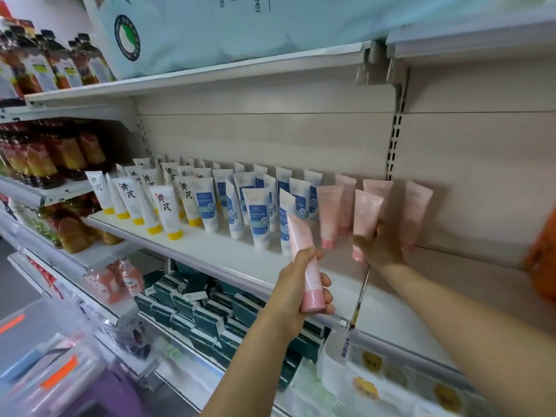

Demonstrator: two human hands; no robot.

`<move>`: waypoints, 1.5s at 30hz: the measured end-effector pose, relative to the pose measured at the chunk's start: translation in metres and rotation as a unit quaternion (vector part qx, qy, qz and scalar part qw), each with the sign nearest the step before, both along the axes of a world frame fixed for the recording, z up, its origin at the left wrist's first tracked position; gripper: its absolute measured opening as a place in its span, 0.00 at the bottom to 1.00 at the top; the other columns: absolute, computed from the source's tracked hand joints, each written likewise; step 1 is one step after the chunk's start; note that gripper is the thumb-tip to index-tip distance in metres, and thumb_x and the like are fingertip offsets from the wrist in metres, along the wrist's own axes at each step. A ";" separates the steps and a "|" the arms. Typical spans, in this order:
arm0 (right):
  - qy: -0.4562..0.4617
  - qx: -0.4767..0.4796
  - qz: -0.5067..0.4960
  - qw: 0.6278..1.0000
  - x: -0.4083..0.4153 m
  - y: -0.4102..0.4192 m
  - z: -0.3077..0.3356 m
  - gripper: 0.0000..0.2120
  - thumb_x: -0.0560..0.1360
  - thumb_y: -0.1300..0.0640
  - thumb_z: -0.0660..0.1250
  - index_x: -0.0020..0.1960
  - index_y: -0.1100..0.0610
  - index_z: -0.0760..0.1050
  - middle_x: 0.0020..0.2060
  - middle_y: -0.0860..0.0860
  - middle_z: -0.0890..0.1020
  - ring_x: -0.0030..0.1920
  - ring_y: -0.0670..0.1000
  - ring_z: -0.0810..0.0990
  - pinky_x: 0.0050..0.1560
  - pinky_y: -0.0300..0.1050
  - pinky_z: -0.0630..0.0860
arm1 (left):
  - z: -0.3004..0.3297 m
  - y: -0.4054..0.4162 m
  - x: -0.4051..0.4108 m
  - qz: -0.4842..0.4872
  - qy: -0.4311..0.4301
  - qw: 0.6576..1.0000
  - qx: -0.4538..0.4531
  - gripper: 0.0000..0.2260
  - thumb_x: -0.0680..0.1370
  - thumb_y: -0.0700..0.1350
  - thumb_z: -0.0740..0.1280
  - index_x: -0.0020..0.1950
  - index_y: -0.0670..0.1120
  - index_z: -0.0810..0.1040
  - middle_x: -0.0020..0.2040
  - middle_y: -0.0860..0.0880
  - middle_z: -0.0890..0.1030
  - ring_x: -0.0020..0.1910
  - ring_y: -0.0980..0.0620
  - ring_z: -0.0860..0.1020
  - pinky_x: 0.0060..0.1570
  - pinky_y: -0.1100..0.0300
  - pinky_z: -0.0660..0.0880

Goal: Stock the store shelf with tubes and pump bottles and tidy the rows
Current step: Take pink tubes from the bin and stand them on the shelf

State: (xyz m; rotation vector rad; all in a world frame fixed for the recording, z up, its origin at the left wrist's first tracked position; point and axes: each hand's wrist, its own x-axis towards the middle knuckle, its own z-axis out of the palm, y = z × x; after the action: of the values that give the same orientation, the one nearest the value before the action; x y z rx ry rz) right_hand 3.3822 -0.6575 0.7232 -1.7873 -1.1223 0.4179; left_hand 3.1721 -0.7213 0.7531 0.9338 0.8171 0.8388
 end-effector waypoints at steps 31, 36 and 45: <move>0.226 -0.027 0.205 0.952 -0.007 -0.094 0.017 0.18 0.71 0.43 0.72 0.47 0.58 0.83 0.37 0.54 0.85 0.33 0.50 0.76 0.31 0.41 0.69 | -0.006 0.006 0.055 0.041 0.024 0.994 0.098 0.15 0.81 0.52 0.61 0.64 0.47 0.74 0.48 0.48 0.84 0.45 0.51 0.82 0.44 0.57 0.78; 0.181 -0.038 0.250 0.950 -0.008 -0.109 0.018 0.13 0.64 0.52 0.78 0.46 0.55 0.82 0.34 0.50 0.83 0.33 0.48 0.76 0.31 0.42 0.67 | -0.003 -0.001 0.079 0.013 0.001 0.997 0.075 0.15 0.83 0.51 0.58 0.69 0.49 0.69 0.55 0.40 0.82 0.45 0.44 0.84 0.36 0.48 0.82; 0.120 0.008 0.116 0.986 0.024 -0.105 0.008 0.15 0.67 0.56 0.78 0.50 0.57 0.78 0.40 0.54 0.85 0.37 0.50 0.85 0.35 0.40 0.79 | -0.014 -0.003 0.100 -0.068 0.057 0.985 0.150 0.13 0.82 0.48 0.60 0.67 0.54 0.71 0.59 0.50 0.81 0.54 0.53 0.80 0.59 0.54 0.74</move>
State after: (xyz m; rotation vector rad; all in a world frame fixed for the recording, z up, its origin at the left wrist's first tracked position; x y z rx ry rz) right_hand 3.4058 -0.7626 0.7312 -1.5492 -1.1602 0.7412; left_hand 3.2721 -0.7238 0.7393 1.2995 0.7260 0.8089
